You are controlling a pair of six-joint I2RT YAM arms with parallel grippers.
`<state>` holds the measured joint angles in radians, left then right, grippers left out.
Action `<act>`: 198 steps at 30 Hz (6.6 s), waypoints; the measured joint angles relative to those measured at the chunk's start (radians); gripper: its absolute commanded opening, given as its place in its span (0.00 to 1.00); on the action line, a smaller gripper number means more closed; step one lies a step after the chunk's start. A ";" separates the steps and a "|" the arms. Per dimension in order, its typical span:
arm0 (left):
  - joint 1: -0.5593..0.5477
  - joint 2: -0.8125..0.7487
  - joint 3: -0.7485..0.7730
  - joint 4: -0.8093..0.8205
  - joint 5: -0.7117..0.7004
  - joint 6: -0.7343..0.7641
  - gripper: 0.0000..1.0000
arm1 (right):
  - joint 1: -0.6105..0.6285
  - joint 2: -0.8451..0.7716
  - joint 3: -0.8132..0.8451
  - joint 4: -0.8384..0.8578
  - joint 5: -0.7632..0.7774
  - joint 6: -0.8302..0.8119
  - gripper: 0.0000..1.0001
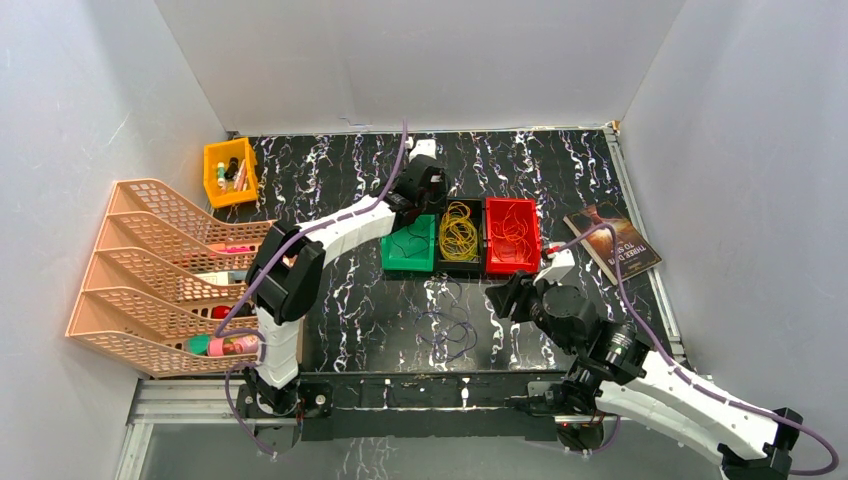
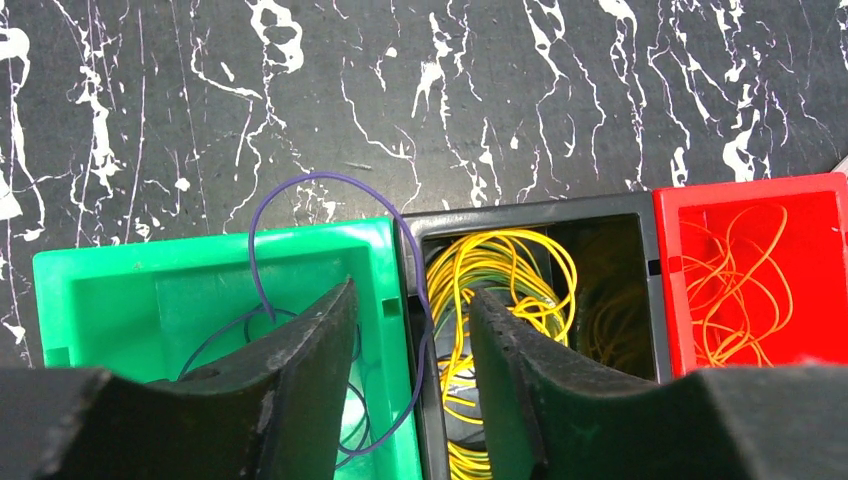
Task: Untangle the cables
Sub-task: Place the cable in the bin, then pick up the cable at the center of the board.
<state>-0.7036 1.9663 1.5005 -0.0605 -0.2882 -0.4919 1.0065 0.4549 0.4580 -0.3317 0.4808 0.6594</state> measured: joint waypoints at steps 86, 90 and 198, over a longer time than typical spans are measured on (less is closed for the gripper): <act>0.049 0.011 -0.192 0.090 0.114 0.158 0.32 | 0.000 -0.015 0.000 -0.032 0.014 0.014 0.58; 0.049 0.011 -0.190 0.089 0.115 0.163 0.36 | 0.000 -0.015 0.000 -0.033 0.014 0.015 0.58; 0.053 -1.074 -0.739 0.149 0.466 0.161 0.88 | -0.037 0.557 0.536 0.101 -0.097 -0.226 0.00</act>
<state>-0.6506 0.8921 0.7616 0.0883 0.1780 -0.3305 0.9699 1.0115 0.9939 -0.2302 0.3840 0.4332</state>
